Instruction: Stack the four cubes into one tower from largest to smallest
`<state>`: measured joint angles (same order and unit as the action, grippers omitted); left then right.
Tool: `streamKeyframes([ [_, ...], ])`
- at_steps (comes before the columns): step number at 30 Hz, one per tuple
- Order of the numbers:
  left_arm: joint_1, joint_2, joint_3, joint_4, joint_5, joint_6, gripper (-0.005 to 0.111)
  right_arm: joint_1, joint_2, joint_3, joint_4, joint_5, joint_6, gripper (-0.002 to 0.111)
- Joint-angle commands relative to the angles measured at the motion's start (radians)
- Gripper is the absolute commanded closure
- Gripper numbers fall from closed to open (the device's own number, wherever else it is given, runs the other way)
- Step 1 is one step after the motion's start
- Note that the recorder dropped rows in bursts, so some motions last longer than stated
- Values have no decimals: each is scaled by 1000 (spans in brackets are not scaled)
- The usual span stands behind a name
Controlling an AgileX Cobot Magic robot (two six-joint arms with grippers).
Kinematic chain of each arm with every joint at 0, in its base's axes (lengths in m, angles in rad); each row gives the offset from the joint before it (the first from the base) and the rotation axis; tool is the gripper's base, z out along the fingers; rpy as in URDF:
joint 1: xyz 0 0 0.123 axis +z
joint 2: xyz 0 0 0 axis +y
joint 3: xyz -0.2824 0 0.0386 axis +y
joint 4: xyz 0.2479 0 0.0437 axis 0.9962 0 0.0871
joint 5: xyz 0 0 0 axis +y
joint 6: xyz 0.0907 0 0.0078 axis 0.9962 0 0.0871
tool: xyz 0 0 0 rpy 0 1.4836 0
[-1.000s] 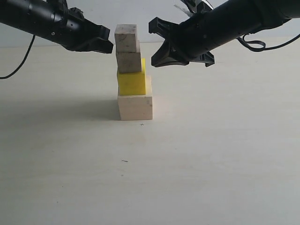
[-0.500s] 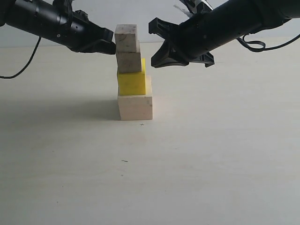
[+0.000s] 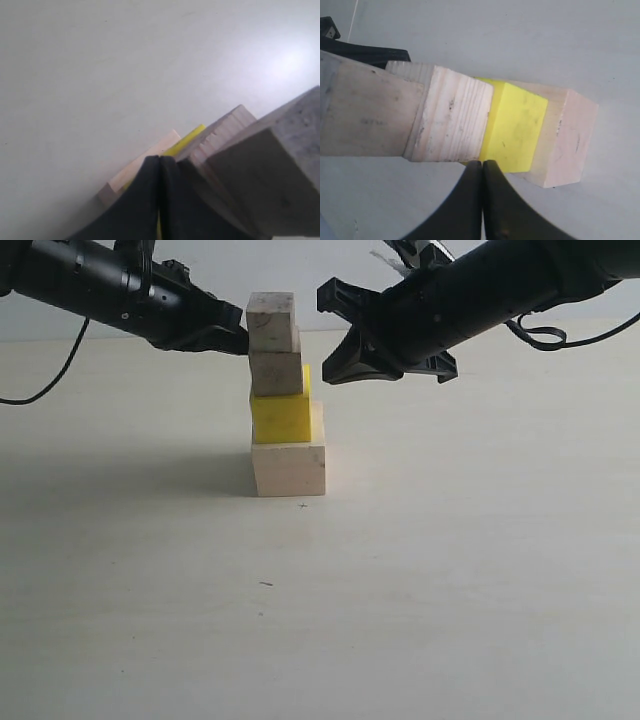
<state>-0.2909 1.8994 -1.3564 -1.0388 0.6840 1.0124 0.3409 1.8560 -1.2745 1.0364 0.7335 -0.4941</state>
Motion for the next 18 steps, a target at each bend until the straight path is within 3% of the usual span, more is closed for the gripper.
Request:
streamKeyframes([
  [1,2,-3,-7,-17,6,4,107,-6,-8,1,-5,-4,-15,108],
  [10,67,-64,-7,-28,31,1,107,-6,-59,1,-23,-79,-22,108],
  [18,82,-82,-7,-102,154,52,107,-6,-90,1,-27,-72,-22,108],
])
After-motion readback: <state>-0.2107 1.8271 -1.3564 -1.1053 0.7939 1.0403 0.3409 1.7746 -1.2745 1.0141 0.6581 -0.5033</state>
